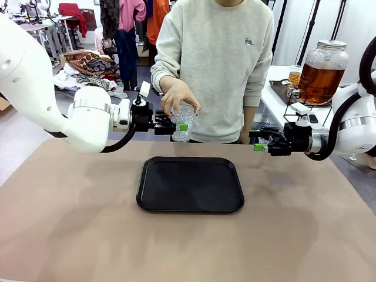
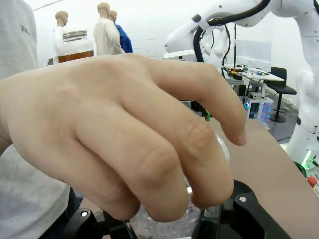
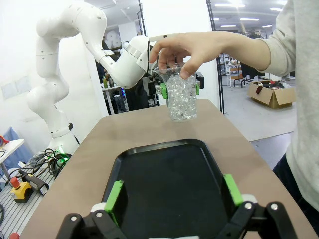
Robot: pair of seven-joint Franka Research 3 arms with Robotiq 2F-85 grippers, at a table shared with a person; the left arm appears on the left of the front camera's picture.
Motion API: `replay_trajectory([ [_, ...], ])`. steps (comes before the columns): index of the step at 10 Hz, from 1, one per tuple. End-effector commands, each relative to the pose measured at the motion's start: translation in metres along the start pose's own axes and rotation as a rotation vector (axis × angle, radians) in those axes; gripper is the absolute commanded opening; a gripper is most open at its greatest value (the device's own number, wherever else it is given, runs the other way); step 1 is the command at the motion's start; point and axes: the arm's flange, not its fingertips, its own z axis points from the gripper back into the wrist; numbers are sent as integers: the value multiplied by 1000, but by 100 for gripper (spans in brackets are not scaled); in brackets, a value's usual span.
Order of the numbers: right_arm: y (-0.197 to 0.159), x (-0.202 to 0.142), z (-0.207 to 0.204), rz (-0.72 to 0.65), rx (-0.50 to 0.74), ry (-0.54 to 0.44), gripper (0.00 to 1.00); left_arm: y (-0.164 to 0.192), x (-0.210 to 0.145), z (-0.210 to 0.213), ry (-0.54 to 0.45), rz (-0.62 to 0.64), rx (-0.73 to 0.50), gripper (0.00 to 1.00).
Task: Pour the drink into the iced cup.
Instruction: Open the gripper to release the iced cup you were holding.
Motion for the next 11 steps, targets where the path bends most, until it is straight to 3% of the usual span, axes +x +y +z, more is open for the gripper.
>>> replay_trajectory([
  [1,-1,3,-2,-1,2,3,100,0,3,0,-5,-3,0,61],
  [11,-1,3,-2,-1,2,3,100,0,3,0,-5,-3,0,61],
])
